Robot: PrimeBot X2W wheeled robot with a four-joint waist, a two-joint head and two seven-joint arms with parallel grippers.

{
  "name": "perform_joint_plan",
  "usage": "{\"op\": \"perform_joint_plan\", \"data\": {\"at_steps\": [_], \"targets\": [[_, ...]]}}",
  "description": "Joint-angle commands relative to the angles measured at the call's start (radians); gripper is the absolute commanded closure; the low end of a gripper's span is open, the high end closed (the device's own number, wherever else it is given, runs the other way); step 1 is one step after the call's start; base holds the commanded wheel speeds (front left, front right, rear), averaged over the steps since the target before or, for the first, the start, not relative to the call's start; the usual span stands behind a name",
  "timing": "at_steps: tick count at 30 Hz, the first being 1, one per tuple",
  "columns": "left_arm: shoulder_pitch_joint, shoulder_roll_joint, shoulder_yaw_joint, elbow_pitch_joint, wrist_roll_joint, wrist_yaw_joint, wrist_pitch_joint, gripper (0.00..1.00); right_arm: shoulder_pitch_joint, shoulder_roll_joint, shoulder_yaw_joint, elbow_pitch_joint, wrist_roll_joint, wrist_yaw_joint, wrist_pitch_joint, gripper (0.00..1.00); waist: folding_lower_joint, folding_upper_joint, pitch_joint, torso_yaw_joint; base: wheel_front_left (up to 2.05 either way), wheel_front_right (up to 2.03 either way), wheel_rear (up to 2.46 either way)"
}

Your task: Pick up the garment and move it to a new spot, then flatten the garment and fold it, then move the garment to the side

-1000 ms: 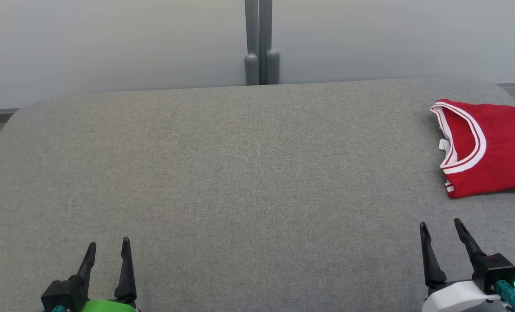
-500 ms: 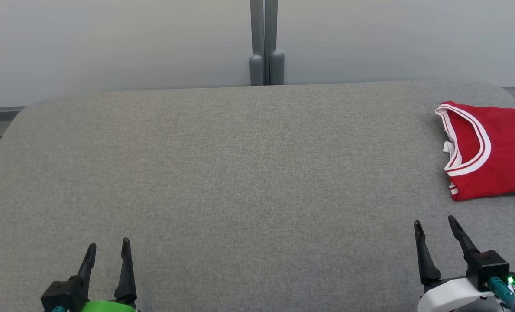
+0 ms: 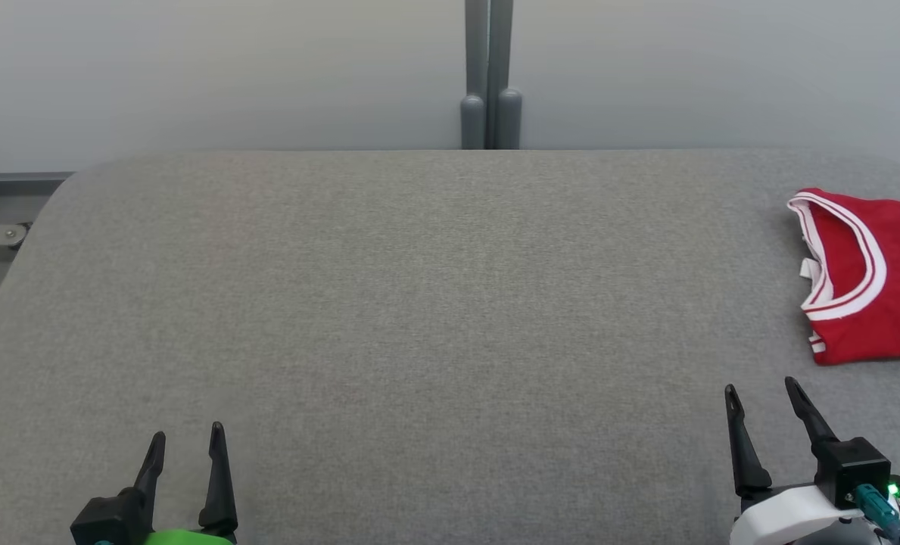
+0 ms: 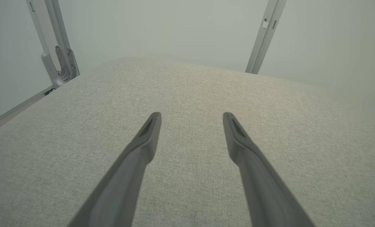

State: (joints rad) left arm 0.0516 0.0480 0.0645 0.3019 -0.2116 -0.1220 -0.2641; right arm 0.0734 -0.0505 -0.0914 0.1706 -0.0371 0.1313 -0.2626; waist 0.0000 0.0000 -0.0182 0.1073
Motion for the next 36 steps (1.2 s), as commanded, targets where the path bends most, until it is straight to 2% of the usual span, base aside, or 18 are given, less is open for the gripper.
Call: {"op": "perform_joint_plan", "data": {"at_steps": [1,2,3,8,36], "targets": [[0.009,0.005,0.004,-0.001,0.004,-0.001,0.001,0.00,0.002,-0.001,0.007,-0.013,0.005,-0.001,-0.002,0.00,0.0000,0.0000,-0.009,0.057,0.00,0.00,0.00],[0.010,0.005,0.000,0.002,0.004,-0.002,0.001,0.00,0.003,-0.001,0.018,-0.018,0.002,-0.001,-0.002,0.00,0.0000,0.0000,-0.009,0.057,0.00,0.00,0.00],[0.000,0.000,-0.002,0.001,0.001,-0.001,0.000,1.00,0.000,0.000,0.021,-0.018,0.000,0.000,0.000,1.00,0.0000,0.0000,-0.002,0.031,0.00,0.00,0.00],[0.018,-0.006,-0.003,0.045,0.001,-0.001,0.001,1.00,0.010,0.015,0.029,0.026,0.002,0.001,0.004,1.00,0.0000,0.0000,-0.003,0.035,0.00,0.00,0.00],[-0.045,-0.002,0.013,0.009,-0.467,-0.004,0.125,1.00,-0.057,0.009,0.009,0.040,0.551,0.000,0.130,1.00,0.0000,0.0000,0.002,0.004,0.00,0.00,0.00]]}}
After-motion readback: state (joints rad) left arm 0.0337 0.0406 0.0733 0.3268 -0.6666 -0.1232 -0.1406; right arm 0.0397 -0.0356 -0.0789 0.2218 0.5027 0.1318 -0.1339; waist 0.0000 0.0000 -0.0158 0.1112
